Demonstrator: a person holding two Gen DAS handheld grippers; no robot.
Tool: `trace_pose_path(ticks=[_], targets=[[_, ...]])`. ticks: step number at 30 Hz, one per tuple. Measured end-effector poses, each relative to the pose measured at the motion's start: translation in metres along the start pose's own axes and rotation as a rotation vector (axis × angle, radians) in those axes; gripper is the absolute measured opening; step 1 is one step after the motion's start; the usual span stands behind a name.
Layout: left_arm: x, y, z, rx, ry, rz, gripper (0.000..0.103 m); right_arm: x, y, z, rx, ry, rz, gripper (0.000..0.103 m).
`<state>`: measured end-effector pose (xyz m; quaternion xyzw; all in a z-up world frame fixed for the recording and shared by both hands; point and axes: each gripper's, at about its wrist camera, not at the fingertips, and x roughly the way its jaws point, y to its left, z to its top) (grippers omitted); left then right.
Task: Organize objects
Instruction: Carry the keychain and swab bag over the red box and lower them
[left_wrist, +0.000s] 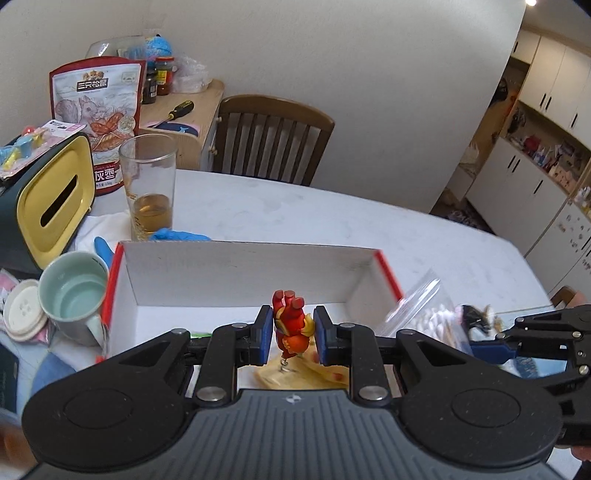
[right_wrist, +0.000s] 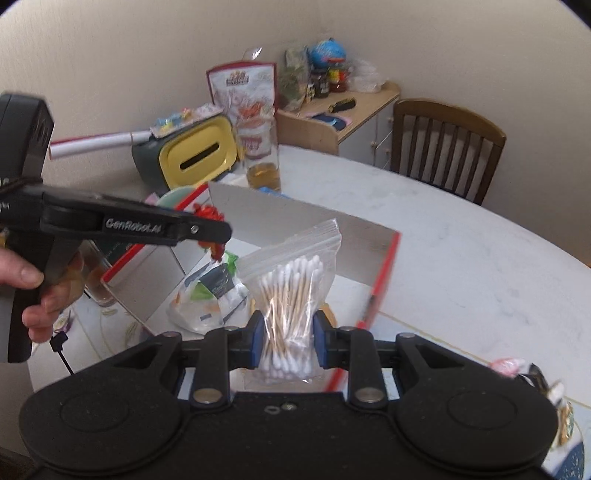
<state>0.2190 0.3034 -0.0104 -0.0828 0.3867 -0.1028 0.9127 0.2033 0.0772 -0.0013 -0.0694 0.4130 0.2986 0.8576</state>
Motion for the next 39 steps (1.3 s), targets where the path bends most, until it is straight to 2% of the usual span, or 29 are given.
trace_pose_path(ticks=[8,18,32,39], targets=[[0.044,0.021,0.015,0.034,0.038,0.049,0.023,0.057,0.024,0.009,-0.042,0.114,0.001,0.026],[0.089,0.041,0.015,0.064,0.137,0.105,0.023,0.097,0.042,0.008,-0.140,0.177,-0.037,0.027],[0.125,0.045,0.008,0.100,0.280,0.131,0.023,0.119,0.043,0.004,-0.168,0.219,-0.055,0.032],[0.129,0.042,0.005,0.106,0.312,0.135,0.023,0.117,0.048,0.001,-0.207,0.209,-0.070,0.041]])
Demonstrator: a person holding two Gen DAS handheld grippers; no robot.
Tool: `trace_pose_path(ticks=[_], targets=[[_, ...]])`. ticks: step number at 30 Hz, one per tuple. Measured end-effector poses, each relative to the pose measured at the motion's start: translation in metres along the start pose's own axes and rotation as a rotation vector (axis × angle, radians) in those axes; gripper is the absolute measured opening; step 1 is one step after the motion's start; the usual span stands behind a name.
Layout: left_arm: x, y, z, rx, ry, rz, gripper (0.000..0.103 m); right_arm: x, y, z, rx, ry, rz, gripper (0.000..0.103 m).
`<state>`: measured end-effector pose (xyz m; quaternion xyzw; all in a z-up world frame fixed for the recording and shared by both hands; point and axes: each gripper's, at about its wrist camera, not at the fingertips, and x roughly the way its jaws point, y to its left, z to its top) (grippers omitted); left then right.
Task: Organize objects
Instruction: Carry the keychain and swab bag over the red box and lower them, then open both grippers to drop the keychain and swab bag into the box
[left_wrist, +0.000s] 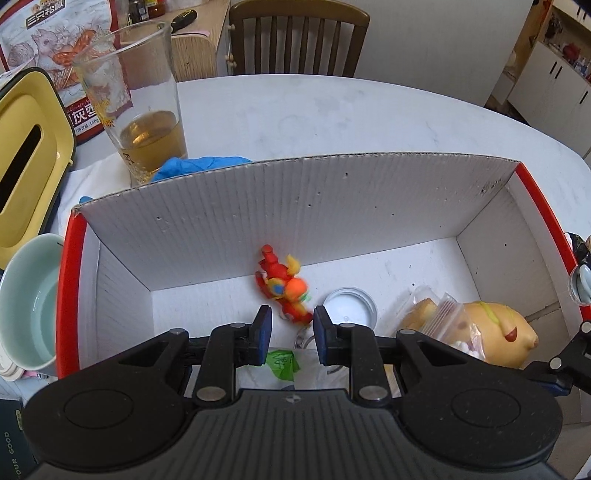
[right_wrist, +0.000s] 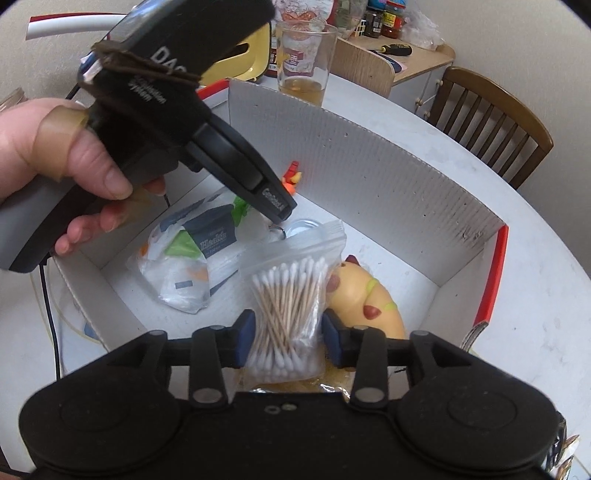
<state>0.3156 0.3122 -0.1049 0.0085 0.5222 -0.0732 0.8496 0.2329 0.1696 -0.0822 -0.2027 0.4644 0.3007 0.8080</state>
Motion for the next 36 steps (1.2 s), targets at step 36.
trace_pose_path(ticks=[36], targets=[[-0.112,-0.062,-0.044,-0.033,-0.192,0.041,0.027,-0.111,-0.039,-0.041,0.059,-0.245,0.049,0.067]])
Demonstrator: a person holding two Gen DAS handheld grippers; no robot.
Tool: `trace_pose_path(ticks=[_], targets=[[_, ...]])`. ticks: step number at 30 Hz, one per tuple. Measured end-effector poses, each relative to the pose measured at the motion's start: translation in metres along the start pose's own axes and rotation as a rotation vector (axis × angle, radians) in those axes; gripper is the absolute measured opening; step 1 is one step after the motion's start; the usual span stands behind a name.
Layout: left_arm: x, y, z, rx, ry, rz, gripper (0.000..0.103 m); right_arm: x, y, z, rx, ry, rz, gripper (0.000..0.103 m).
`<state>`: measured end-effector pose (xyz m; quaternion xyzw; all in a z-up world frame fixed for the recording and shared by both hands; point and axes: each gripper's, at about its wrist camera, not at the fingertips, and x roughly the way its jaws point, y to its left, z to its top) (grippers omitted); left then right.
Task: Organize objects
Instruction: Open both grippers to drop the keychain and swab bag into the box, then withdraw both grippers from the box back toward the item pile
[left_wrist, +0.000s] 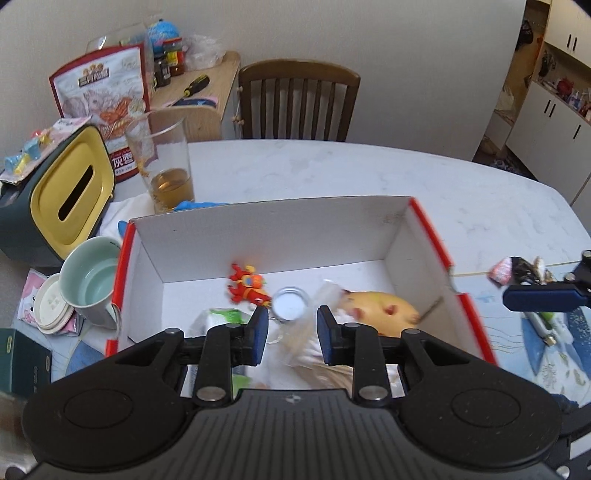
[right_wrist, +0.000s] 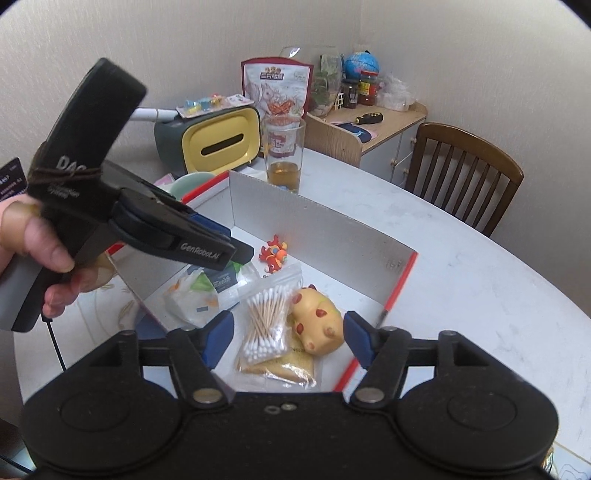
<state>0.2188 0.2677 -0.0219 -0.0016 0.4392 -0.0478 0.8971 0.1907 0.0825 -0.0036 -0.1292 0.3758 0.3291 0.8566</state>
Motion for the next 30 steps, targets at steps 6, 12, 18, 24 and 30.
trace_pose_path(ticks=[6,12,18,24,30], targets=[[-0.023,-0.034,-0.008,0.006,-0.025,0.002,0.027,-0.029,-0.020,-0.014,0.025,-0.043,0.026,0.072],[-0.039,-0.067,-0.017,0.004,-0.043,0.001,0.040,-0.058,-0.045,-0.031,0.058,-0.081,0.046,0.080],[-0.052,-0.096,-0.022,0.005,-0.088,0.014,0.074,-0.080,-0.069,-0.049,0.065,-0.101,0.031,0.084],[-0.056,-0.126,-0.023,-0.008,-0.095,0.006,0.077,-0.103,-0.098,-0.068,0.096,-0.122,0.027,0.094],[-0.054,-0.157,-0.027,-0.008,-0.114,-0.015,0.082,-0.124,-0.136,-0.094,0.118,-0.129,-0.037,0.099]])
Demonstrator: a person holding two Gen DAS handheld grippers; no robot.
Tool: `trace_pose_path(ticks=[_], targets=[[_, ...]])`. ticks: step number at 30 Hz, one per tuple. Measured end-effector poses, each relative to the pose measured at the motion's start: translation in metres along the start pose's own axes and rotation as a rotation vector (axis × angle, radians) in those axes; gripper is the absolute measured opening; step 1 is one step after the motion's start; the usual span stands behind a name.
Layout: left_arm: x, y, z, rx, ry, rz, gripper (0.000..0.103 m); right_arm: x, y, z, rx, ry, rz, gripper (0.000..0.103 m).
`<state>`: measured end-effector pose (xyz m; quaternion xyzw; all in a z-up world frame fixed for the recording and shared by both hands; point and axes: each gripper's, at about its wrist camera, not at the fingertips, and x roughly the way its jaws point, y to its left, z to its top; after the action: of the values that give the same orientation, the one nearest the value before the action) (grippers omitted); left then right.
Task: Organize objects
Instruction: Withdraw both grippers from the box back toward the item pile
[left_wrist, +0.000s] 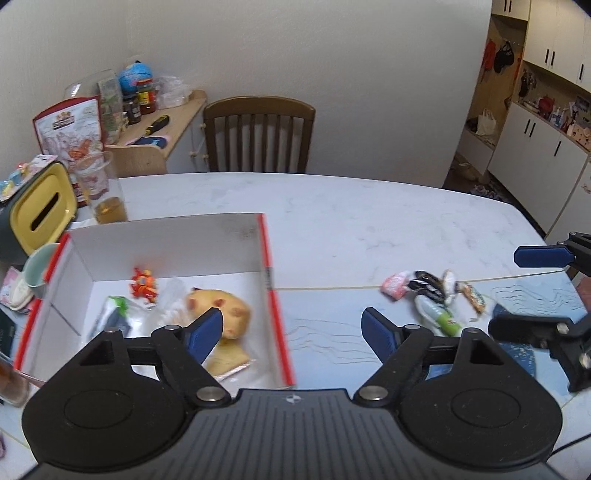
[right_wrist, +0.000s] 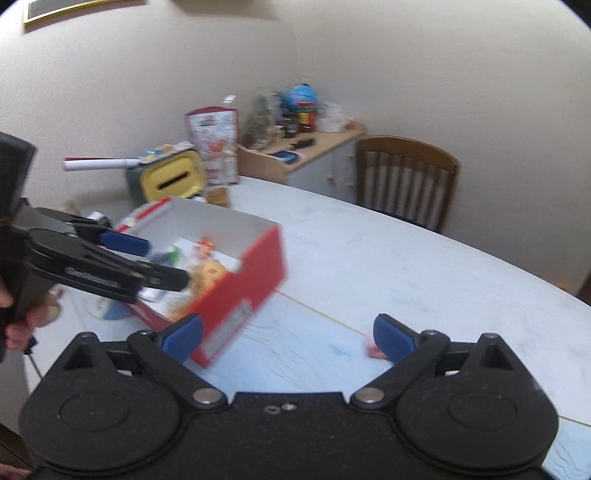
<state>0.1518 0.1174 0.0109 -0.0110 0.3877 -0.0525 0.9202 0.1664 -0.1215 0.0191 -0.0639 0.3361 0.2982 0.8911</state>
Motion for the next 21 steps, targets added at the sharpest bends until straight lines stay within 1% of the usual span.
trace_pose_path(ticks=[3,7,10,16,21], targets=[[0.006,-0.019,-0.004,0.019,-0.005,-0.004,0.085,-0.009,-0.026,-0.011,0.037,0.011,-0.048,0.099],[0.019,-0.043,-0.007,0.043,0.004,-0.021,0.086,-0.019,-0.061,-0.027,0.091,0.029,-0.108,0.099],[0.032,-0.064,-0.011,0.066,0.021,-0.044,0.090,-0.023,-0.086,-0.040,0.125,0.047,-0.145,0.099],[0.060,-0.101,-0.019,0.094,0.051,-0.106,0.091,-0.020,-0.120,-0.061,0.178,0.078,-0.204,0.099],[0.085,-0.131,-0.026,0.111,0.086,-0.130,0.091,-0.012,-0.141,-0.077,0.206,0.110,-0.233,0.098]])
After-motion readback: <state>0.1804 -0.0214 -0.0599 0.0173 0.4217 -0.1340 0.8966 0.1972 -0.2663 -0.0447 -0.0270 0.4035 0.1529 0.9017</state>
